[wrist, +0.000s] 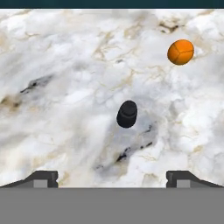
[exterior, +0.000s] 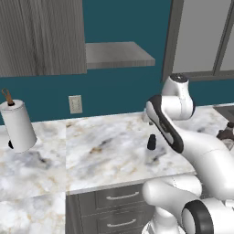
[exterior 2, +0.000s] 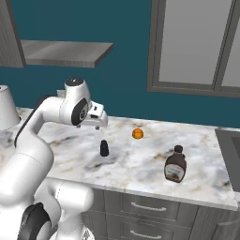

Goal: There are various items on the counter. Only move the condiments/shakers into the cabinet.

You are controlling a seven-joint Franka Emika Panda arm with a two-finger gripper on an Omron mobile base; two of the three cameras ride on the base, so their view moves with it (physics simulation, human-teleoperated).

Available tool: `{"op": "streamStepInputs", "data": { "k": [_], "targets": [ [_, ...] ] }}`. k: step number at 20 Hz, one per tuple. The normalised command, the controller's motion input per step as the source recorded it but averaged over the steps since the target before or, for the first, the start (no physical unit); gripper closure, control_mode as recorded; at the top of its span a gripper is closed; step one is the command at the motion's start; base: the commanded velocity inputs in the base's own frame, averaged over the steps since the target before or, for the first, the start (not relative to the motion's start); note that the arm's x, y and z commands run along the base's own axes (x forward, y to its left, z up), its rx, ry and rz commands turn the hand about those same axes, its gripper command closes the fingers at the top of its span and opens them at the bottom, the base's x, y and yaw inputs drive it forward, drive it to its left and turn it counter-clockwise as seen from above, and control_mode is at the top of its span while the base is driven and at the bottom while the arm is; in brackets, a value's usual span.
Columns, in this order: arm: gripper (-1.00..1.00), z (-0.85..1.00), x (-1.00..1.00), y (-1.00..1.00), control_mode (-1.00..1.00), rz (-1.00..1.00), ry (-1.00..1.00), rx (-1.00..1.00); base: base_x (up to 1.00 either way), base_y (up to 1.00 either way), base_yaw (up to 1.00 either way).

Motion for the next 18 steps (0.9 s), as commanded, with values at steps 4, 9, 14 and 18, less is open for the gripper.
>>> {"op": "streamStepInputs", "data": {
  "k": [4, 9, 14, 18],
  "targets": [
    [-1.00, -0.41, 0.42, -0.09, -1.00, 0.00, 0.00, 0.00, 0.00, 0.00, 0.00],
    [-1.00, -0.32, 0.43, -0.19, -1.00, 0.00, 0.00, 0.00, 0.00, 0.00, 0.00],
    [-1.00, -0.39, 0.20, -0.17, -1.00, -0.01, 0.00, 0.00, 0.00, 0.00, 0.00],
    [-1.00, -0.34, -0.03, -0.03, -1.00, 0.00, 0.00, 0.00, 0.00, 0.00, 0.00]
  ]
}}
